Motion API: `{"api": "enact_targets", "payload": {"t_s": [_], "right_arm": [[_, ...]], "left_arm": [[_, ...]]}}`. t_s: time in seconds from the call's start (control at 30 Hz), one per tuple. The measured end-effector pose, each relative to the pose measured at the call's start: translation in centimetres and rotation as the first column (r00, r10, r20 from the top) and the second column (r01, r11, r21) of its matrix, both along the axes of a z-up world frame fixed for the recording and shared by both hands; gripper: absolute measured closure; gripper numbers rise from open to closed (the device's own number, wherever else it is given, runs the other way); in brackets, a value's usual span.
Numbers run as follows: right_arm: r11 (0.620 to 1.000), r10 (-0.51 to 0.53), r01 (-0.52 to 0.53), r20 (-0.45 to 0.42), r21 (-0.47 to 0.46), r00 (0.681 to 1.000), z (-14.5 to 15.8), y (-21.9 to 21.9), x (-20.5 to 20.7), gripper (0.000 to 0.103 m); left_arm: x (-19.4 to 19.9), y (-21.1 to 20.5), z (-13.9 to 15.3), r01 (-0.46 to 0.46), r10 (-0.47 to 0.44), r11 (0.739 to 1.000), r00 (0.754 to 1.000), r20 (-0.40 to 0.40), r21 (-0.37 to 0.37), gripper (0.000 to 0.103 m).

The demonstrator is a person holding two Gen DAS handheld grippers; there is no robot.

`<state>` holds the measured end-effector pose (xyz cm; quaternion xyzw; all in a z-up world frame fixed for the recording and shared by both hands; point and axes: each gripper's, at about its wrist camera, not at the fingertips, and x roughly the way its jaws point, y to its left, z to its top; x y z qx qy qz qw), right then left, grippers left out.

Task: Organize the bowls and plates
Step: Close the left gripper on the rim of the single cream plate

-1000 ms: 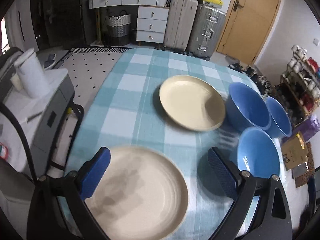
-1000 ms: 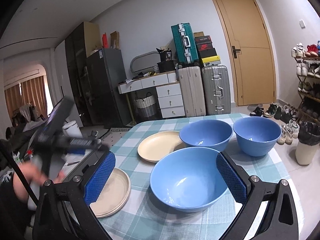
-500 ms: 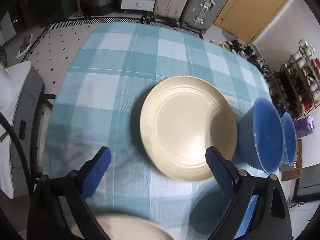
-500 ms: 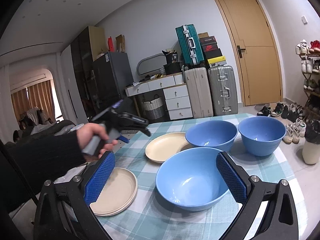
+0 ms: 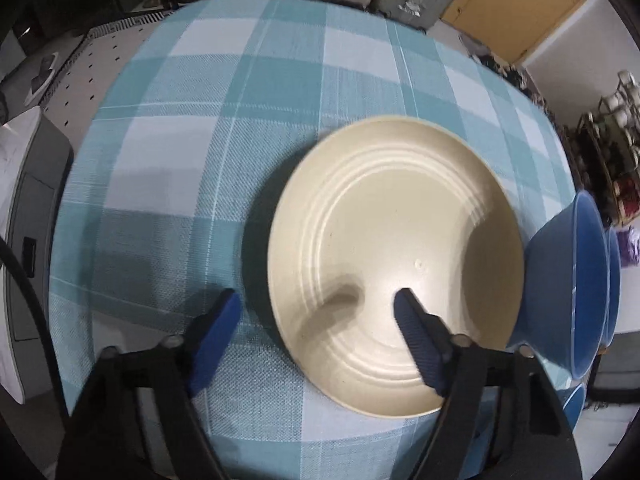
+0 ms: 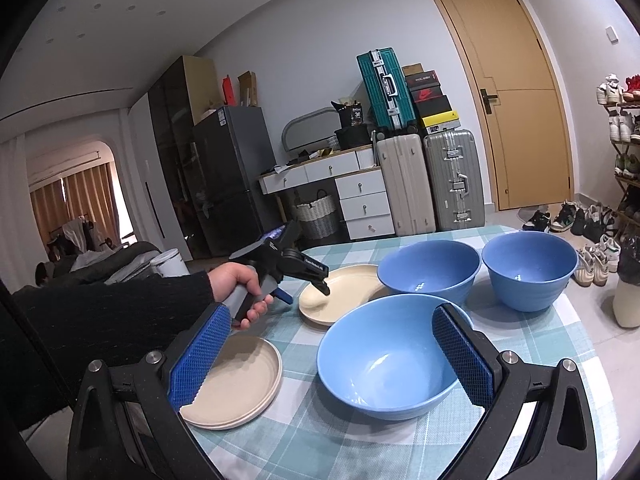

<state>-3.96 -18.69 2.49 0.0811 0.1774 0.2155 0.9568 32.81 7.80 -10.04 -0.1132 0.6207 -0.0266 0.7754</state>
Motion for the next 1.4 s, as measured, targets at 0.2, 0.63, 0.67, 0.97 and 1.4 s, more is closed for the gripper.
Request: {"api": "enact_targets", "payload": {"t_s": [0.2,0.63,0.67,0.97,1.4], "right_arm": [[1.0,0.018,-0.018,0.025,0.018,1.0,0.4,0.0,-0.6,0.0],[1.0,0.02,-0.02,-0.005,-0.005,1.0,0.1,0.4,-0.3,0.001],[1.0,0.018,-0.018,-0.006,-0.006,1.0,0.1,0.4,-0.2,0.001],[1.0,0.008,-0.008,-0.054,0.012,0.999,-0.6,0.0,0.6,0.001],[0.997,-0.022,0.033,-0.153,0.065,0.988,-1.9,-1.5,2.6,0.001]], "left_arm": [[-0.1,0.1,-0.4,-0.013,0.013,1.0,1.0,-0.01,-0.022,0.063],[-0.6,1.5,-0.4,-0.028,0.028,0.999,1.0,-0.003,0.025,0.09],[-0.6,1.6,-0.3,-0.031,0.031,0.999,1.0,0.001,0.027,0.091],[-0.5,2.0,0.1,-0.009,0.009,0.997,1.0,-0.008,0.071,0.092],[-1.1,4.6,-0.1,-0.035,0.035,0.996,0.999,-0.002,0.08,0.092]]}}
